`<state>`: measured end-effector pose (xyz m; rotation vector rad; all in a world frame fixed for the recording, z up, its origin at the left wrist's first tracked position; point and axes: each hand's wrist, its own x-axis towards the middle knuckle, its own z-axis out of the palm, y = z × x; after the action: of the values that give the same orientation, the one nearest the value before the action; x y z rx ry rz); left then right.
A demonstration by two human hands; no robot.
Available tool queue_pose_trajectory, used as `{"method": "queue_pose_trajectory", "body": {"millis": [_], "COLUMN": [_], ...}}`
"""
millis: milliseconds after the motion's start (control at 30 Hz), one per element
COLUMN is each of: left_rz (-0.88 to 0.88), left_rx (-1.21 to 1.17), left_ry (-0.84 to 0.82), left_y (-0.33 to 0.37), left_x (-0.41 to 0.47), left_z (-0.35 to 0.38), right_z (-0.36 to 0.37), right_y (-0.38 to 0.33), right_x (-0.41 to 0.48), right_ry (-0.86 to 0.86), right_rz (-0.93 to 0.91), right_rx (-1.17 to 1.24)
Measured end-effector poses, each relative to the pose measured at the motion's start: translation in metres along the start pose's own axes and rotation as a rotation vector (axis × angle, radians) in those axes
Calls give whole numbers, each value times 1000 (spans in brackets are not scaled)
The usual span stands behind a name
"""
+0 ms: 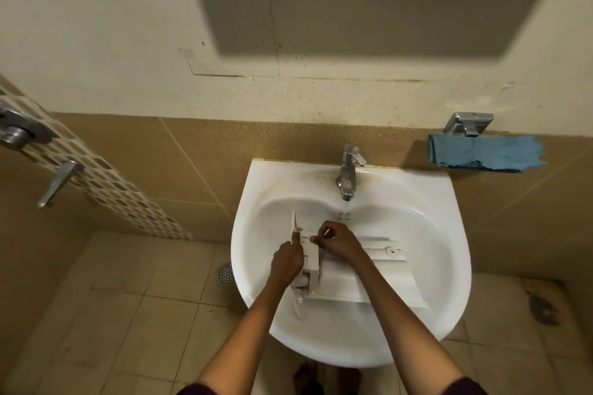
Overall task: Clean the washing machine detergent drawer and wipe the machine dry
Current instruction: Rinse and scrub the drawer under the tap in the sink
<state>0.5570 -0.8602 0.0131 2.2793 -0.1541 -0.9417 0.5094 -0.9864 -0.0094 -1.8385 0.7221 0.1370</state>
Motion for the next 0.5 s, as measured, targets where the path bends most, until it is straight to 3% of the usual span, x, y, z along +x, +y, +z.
{"method": "queue_pose_trajectory", "body": {"millis": [133, 200, 367, 433, 500], "left_rz": [1, 7, 33, 33, 39], "left_rx": [30, 53, 107, 106, 110], "left_ry": [-25, -29, 19, 38, 43], "left_y": [2, 2, -1, 0, 0], "left_x": [-1, 0, 5, 6, 4], "left_z": [-2, -2, 1, 1, 1], "right_z": [-2, 0, 22, 22, 15], "right_y": [-1, -1, -2, -2, -2], "right_x": [-7, -6, -7, -8, -11], "right_ry": [-315, -272, 144, 120, -25], "right_rz": [44, 28, 12, 9, -11], "right_rx": [-103, -81, -52, -73, -91]}}
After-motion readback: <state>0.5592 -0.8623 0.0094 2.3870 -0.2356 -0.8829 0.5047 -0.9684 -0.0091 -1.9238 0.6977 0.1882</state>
